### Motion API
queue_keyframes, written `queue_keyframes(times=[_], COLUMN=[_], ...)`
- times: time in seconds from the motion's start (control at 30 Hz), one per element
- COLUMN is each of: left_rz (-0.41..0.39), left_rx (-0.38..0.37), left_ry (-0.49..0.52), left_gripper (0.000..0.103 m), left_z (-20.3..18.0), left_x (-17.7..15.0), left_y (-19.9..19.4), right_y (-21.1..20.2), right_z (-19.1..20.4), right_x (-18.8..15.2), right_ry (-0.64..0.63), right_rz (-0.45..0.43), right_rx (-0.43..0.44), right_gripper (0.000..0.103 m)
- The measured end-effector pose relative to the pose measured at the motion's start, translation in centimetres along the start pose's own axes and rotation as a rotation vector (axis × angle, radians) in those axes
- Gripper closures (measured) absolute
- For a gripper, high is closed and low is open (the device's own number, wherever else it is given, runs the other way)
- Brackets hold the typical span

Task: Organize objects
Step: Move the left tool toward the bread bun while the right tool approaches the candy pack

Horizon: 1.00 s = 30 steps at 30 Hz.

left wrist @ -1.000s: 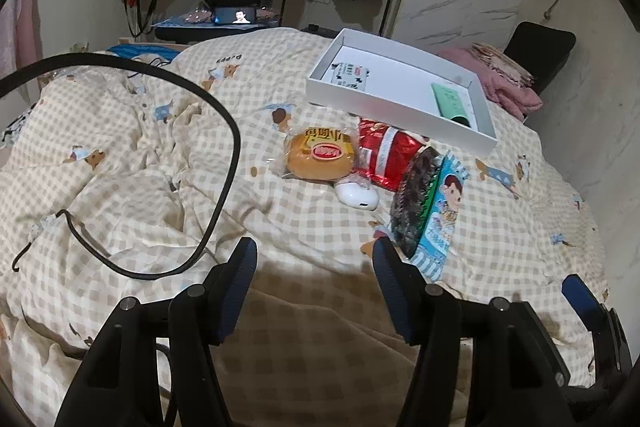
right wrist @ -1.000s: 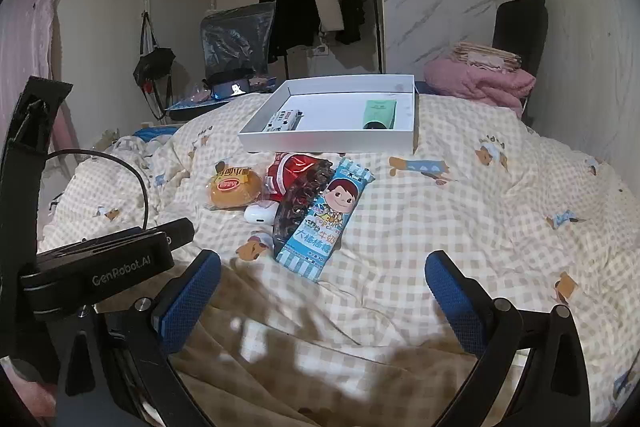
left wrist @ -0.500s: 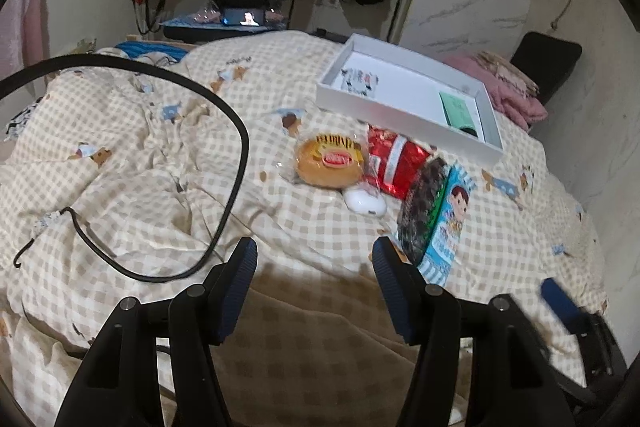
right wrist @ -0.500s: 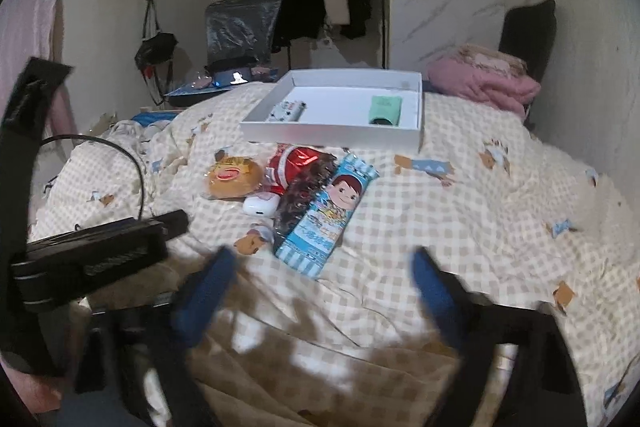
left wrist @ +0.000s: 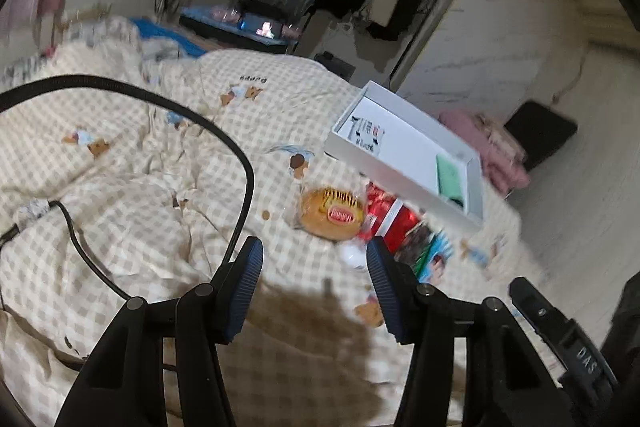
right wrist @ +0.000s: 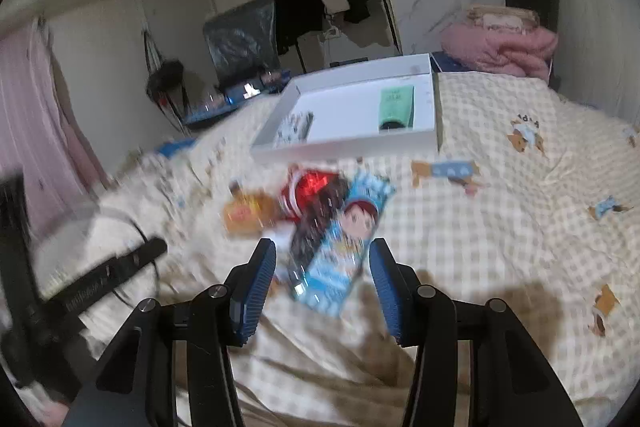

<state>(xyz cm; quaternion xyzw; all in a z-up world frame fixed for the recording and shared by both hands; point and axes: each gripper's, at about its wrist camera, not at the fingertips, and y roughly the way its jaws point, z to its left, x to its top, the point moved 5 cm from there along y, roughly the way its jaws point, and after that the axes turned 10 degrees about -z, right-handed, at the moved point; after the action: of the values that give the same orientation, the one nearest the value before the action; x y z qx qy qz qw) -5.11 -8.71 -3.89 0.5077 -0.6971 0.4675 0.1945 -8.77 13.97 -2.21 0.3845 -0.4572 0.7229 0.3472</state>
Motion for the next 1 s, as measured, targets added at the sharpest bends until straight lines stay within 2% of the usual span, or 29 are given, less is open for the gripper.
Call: queue_keyframes(times=[0.07,0.13,0.17,0.23,0.33,0.4,0.5,0.57,0.63,0.7,0.77,0.9,1.0], left_rz=[0.023,0.030,0.028,0.010,-0.014,-0.048,-0.027,-0.003,0.027,0.094,0.157,0.202,0.273], left_rx=[-0.014,-0.026,-0.024,-0.043,-0.048,-0.037,-0.034,-0.004,0.028,0.054,0.077,0.086,0.039], left_ry=[-0.038,-0.040,-0.042,-0.043,-0.010,0.008,0.017,0.028,0.029,0.059,0.076,0.089,-0.001], left_gripper=[0.045,0.045,0.045,0.043,0.030,0.027,0.025,0.025,0.025,0.025,0.025,0.025,0.025], left_z=[0.2,-0.3,-0.6,-1.7,-3.6,-5.1,-7.1,-7.8,-7.4,-6.4,-5.6,-3.5,-2.9], left_x=[2.2,4.5,5.6,7.9,10.5,11.8,12.5,11.6,8.8,5.1,3.0,0.8,-0.6], left_y=[0.0,-0.2,-0.3,-0.8,-1.2,-1.1,0.7,2.4,4.1,6.6,8.5,11.4,12.0], right_y=[-0.1,-0.3,-0.4,-1.0,-1.0,-1.3,-1.2,-0.7,0.0,0.8,1.5,2.9,3.5], right_z=[0.0,0.1,0.3,0.9,1.2,0.9,0.3,-0.3,-1.1,-1.8,-2.5,-3.1,-3.2], right_x=[2.2,5.0,6.4,9.0,11.5,12.2,11.7,10.8,9.5,8.5,7.5,5.7,5.1], right_ry=[0.036,0.089,0.117,0.163,0.202,0.244,0.257,0.248,0.257,0.266,0.261,0.268,0.272], right_rz=[0.010,0.019,0.017,-0.008,-0.016,-0.053,-0.066,-0.046,-0.018,0.008,0.033,0.080,0.094], right_rx=[0.033,0.072,0.093,0.115,0.061,0.060,0.061,0.036,0.031,0.023,-0.012,-0.013,-0.010], right_gripper=[0.051,0.033,0.029,0.028,0.028,0.028,0.028,0.028,0.028,0.028,0.028,0.028,0.028])
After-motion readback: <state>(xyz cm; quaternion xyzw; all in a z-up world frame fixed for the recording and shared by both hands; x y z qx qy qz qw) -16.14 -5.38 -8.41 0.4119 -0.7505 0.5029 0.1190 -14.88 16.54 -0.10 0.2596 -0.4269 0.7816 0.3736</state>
